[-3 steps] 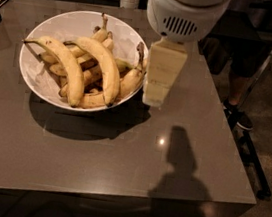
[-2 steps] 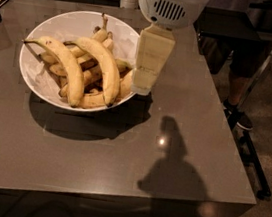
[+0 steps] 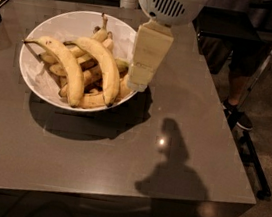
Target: Pick banana from white bowl
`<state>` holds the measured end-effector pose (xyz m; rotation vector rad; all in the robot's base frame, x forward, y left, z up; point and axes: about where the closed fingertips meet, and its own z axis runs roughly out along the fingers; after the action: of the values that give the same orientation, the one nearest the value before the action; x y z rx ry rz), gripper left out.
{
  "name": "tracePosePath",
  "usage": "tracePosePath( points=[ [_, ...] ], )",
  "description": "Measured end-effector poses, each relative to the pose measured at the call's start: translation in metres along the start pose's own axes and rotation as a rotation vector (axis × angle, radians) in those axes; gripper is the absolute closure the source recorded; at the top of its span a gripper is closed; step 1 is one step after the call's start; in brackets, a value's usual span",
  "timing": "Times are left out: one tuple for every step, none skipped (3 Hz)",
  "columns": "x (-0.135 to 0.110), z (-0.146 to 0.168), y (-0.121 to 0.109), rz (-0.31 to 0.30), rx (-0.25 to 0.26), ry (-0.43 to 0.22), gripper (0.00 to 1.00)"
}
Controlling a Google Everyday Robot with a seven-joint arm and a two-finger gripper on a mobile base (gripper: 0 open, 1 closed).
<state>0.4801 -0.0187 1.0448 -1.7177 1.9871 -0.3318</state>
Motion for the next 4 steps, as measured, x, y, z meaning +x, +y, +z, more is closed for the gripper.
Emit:
tracePosePath(
  points=[
    [-0.008, 0.016, -0.001, 0.058, -0.051, -0.002, 0.00],
    [-0.013, 0.037, 0.004, 0.096, -0.142, 0.001, 0.00],
    [-0.013, 0.055, 0.006, 0.129, -0.228, -0.017, 0.00],
    [-0.020, 0.067, 0.004, 0.133, -0.290, -0.040, 0.00]
  ],
)
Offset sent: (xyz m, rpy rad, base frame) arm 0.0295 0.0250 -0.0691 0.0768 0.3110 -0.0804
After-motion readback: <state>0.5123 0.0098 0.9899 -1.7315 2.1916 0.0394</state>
